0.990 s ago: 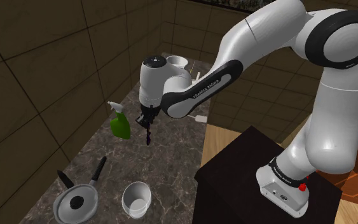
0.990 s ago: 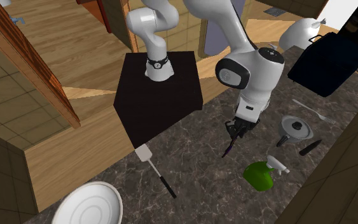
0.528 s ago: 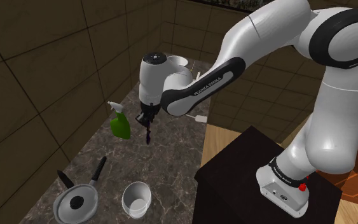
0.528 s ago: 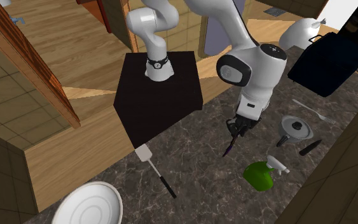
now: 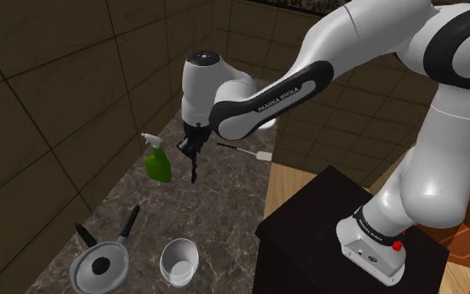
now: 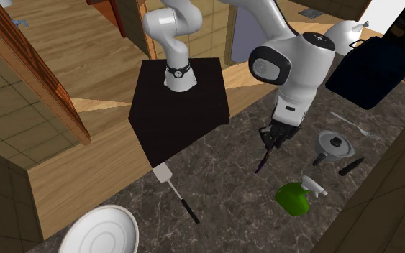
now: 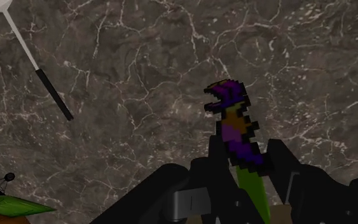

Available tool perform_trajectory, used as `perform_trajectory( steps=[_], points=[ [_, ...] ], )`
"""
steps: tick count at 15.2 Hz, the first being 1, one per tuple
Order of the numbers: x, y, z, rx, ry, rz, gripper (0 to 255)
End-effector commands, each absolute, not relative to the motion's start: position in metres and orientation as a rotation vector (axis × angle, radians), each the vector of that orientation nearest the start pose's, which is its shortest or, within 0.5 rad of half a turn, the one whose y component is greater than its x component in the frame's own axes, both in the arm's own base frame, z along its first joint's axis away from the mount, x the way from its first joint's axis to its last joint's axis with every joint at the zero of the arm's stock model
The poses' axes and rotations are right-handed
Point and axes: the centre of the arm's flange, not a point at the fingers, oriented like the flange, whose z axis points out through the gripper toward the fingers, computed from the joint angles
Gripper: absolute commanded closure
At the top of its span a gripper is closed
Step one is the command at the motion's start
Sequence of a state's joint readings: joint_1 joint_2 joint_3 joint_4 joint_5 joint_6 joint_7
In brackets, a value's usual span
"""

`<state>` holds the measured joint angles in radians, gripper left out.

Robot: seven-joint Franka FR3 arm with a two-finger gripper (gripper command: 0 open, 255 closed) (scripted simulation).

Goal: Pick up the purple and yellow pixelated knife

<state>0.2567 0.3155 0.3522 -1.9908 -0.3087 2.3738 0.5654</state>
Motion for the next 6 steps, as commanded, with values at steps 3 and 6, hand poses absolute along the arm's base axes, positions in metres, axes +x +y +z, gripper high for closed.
perform_trajectory(
  steps=[3, 6],
  points=[
    [0.509, 0.339, 0.343, -3.157, -0.373, -0.229, 255],
    [0.509, 0.339, 0.349, -3.157, -0.373, -0.229, 255]
  ],
)
